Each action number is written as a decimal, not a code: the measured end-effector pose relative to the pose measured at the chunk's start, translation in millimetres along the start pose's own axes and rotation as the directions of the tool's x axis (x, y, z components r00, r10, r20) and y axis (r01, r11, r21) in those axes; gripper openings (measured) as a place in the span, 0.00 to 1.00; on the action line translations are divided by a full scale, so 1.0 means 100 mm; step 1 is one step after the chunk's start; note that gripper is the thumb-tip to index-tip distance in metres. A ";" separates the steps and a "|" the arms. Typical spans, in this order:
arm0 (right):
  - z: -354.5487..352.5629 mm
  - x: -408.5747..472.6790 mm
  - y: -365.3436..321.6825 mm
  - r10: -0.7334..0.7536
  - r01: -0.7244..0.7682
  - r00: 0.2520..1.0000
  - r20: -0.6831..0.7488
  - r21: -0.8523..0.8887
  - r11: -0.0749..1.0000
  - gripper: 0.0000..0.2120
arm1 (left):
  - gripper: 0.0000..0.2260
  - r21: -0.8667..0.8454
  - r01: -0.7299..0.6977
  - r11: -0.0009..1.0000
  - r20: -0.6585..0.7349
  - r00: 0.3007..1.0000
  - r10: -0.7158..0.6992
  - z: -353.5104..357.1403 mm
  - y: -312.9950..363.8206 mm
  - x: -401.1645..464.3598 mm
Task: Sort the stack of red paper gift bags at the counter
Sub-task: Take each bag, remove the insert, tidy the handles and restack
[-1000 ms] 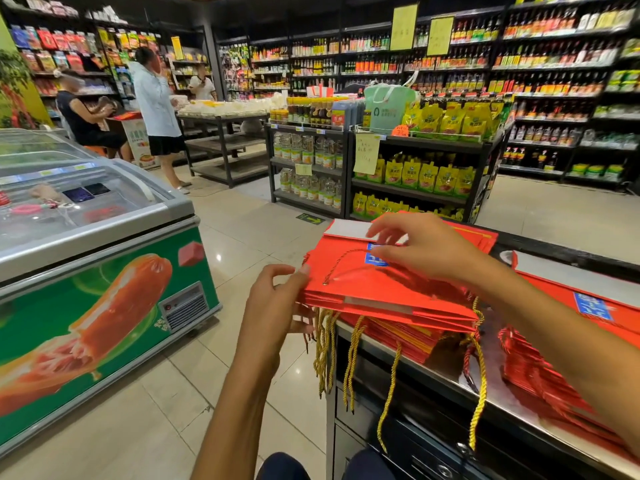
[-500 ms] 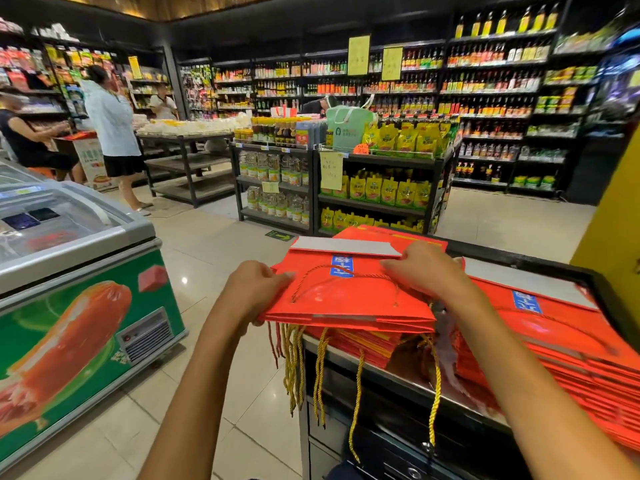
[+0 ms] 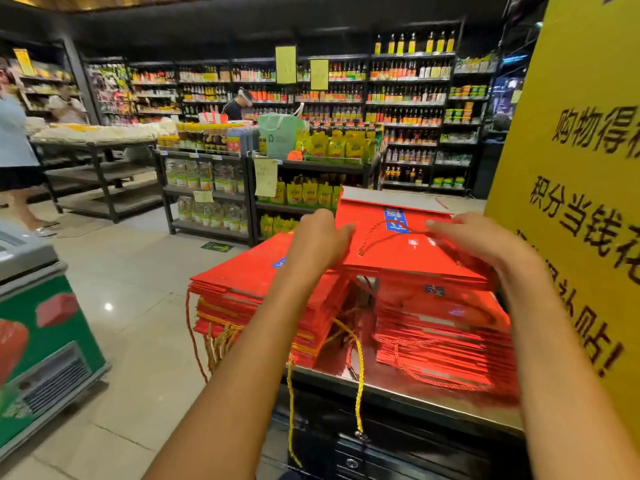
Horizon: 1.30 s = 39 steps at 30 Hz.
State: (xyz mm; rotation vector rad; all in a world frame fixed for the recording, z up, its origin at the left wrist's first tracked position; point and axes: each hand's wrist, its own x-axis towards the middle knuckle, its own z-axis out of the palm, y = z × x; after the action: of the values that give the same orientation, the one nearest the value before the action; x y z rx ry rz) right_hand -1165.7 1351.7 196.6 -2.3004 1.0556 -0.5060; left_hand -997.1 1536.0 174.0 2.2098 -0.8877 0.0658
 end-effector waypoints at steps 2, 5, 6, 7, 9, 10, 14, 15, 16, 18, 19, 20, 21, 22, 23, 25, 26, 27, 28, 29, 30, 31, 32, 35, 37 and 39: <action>0.01 0.07 0.32 0.076 -0.075 0.997 0.008 -0.039 0.996 0.22 | 0.20 0.079 -0.055 0.995 0.073 0.996 0.050 0.37 0.14 0.05; 0.22 0.13 0.80 0.177 -0.158 0.982 0.071 -0.222 0.962 0.27 | 0.19 0.223 -0.118 0.968 0.173 0.982 0.079 0.84 0.19 0.00; 0.29 0.14 0.91 0.209 -0.183 0.974 0.082 -0.253 0.950 0.27 | 0.19 0.275 -0.151 0.950 0.187 0.977 0.102 0.95 0.19 -0.03; 0.35 0.16 0.99 0.236 -0.207 0.968 0.088 -0.256 0.944 0.26 | 0.18 0.321 -0.177 0.930 0.181 0.976 0.123 1.03 0.20 -0.06; 0.40 0.21 1.07 0.269 -0.244 0.961 0.065 -0.262 0.934 0.24 | 0.19 0.374 -0.199 0.906 0.141 0.978 0.156 1.08 0.24 -0.10; 0.39 0.27 1.07 0.258 -0.241 0.966 0.029 -0.267 0.933 0.29 | 0.19 0.373 -0.204 0.905 0.118 0.978 0.172 1.08 0.27 -0.11; 0.44 0.39 0.86 0.133 -0.113 0.991 0.032 -0.361 0.926 0.47 | 0.23 0.298 -0.347 0.889 0.300 0.919 0.258 1.26 0.27 -0.13; 0.52 0.34 0.81 0.125 -0.065 0.986 0.114 -0.425 0.903 0.44 | 0.23 0.280 -0.373 0.885 0.397 0.884 0.247 1.35 0.23 -0.17; 0.63 0.28 0.80 0.145 -0.029 0.967 0.208 -0.479 0.878 0.39 | 0.22 0.272 -0.389 0.881 0.476 0.849 0.228 1.43 0.18 -0.21; 0.88 0.21 0.95 0.224 -0.042 0.922 0.315 -0.494 0.868 0.35 | 0.18 0.259 -0.380 0.888 0.528 0.825 0.200 1.57 0.08 -0.26; 0.97 0.22 1.06 0.256 -0.069 0.914 0.315 -0.499 0.864 0.36 | 0.17 0.252 -0.370 0.894 0.536 0.822 0.189 1.60 0.06 -0.28; 1.01 0.22 1.11 0.273 -0.082 0.910 0.311 -0.511 0.855 0.37 | 0.17 0.240 -0.354 0.904 0.551 0.816 0.173 1.60 0.06 -0.27; 1.03 0.26 1.16 0.279 -0.085 0.908 0.311 -0.517 0.852 0.37 | 0.17 0.226 -0.348 0.910 0.563 0.809 0.170 1.62 0.03 -0.25; 1.02 0.26 1.16 0.283 -0.089 0.908 0.308 -0.520 0.850 0.37 | 0.18 0.230 -0.358 0.905 0.573 0.801 0.171 1.62 0.03 -0.24; 1.00 0.27 1.13 0.282 -0.096 0.912 0.298 -0.513 0.853 0.37 | 0.19 0.239 -0.357 0.903 0.572 0.803 0.166 1.61 0.04 -0.24; 0.95 0.25 1.05 0.227 -0.075 0.934 0.277 -0.470 0.879 0.36 | 0.21 0.259 -0.369 0.893 0.573 0.803 0.165 1.52 0.08 -0.30; 0.90 0.24 0.99 0.191 -0.056 0.944 0.270 -0.438 0.897 0.34 | 0.23 0.259 -0.365 0.894 0.553 0.815 0.173 1.45 0.12 -0.34; 0.85 0.22 0.95 0.159 -0.041 0.954 0.255 -0.412 0.910 0.32 | 0.24 0.258 -0.346 0.902 0.501 0.846 0.181 1.36 0.17 -0.39; 0.80 0.18 0.90 0.134 -0.035 0.969 0.209 -0.417 0.908 0.29 | 0.26 0.251 -0.333 0.909 0.423 0.882 0.207 1.29 0.22 -0.44; 0.74 0.16 0.86 0.103 -0.035 0.987 0.127 -0.451 0.892 0.27 | 0.26 0.241 -0.333 0.912 0.318 0.915 0.250 1.21 0.28 -0.48; 0.67 0.13 0.80 0.054 -0.038 0.998 0.020 -0.487 0.873 0.24 | 0.26 0.231 -0.340 0.912 0.204 0.933 0.296 1.12 0.32 -0.52; 0.60 0.10 0.73 -0.023 -0.022 0.996 -0.083 -0.501 0.865 0.21 | 0.24 0.221 -0.353 0.909 0.107 0.935 0.337 1.02 0.35 -0.55; 0.56 0.07 0.66 -0.112 0.021 0.980 -0.163 -0.478 0.878 0.18 | 0.21 0.217 -0.377 0.900 0.031 0.924 0.380 0.90 0.35 -0.57; 0.56 -0.02 0.33 -0.315 0.240 0.922 -0.225 -0.306 0.921 0.10 | 0.11 0.261 -0.424 0.867 -0.086 0.885 0.458 0.41 0.15 -0.61; 0.65 -0.09 0.02 -0.372 0.340 0.922 -0.106 -0.237 0.910 0.08 | 0.09 0.323 -0.362 0.874 -0.105 0.904 0.414 0.06 -0.13 -0.65; 0.83 -0.07 -0.20 -0.372 0.374 0.927 0.052 -0.217 0.902 0.08 | 0.12 0.403 -0.231 0.886 -0.125 0.945 0.303 -0.25 -0.50 -0.69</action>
State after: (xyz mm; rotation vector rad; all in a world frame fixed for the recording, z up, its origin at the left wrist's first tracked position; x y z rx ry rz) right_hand -1113.4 1394.8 144.0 -2.7236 0.6917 -0.5444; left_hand -1013.4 1617.1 140.1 2.3669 -1.1464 0.6179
